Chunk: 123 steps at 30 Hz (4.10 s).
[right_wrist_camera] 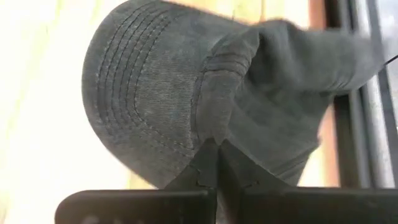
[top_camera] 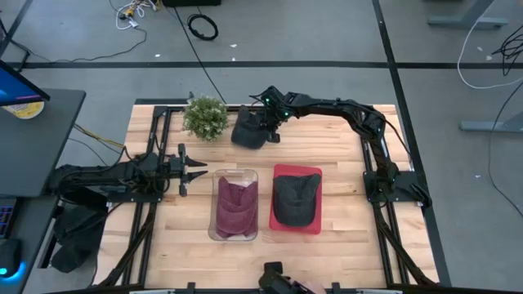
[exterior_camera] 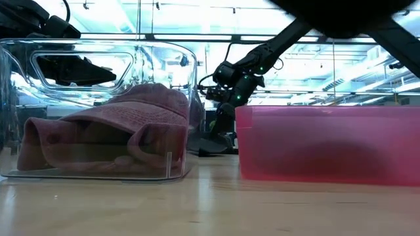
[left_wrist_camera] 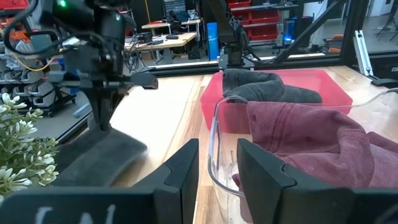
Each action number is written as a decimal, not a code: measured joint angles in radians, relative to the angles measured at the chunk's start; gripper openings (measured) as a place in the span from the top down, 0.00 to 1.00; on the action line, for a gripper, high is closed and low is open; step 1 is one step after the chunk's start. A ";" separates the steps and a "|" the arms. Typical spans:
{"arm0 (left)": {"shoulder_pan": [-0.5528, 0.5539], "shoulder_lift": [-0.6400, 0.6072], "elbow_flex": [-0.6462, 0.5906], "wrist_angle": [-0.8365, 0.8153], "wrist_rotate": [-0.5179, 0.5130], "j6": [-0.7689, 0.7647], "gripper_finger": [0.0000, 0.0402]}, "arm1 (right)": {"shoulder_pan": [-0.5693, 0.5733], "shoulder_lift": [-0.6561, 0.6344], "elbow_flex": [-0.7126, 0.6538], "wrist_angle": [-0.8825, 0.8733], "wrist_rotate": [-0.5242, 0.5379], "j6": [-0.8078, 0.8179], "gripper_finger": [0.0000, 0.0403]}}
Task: Pick & Place hat
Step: Put the black cap into the red bin
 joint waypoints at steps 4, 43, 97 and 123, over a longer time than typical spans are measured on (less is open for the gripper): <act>0.000 0.000 0.000 0.000 0.000 0.000 0.71 | 0.005 -0.046 0.000 -0.024 0.000 0.010 1.00; 0.000 0.000 0.000 0.000 0.000 0.000 0.71 | 0.374 -0.792 -0.615 0.075 0.281 0.138 1.00; 0.000 0.000 0.000 0.000 0.000 0.000 0.71 | 0.838 -0.884 -0.685 -0.044 0.482 0.199 1.00; 0.000 0.000 0.000 0.000 0.000 0.000 0.71 | 0.945 -1.140 -0.883 0.006 0.606 0.223 1.00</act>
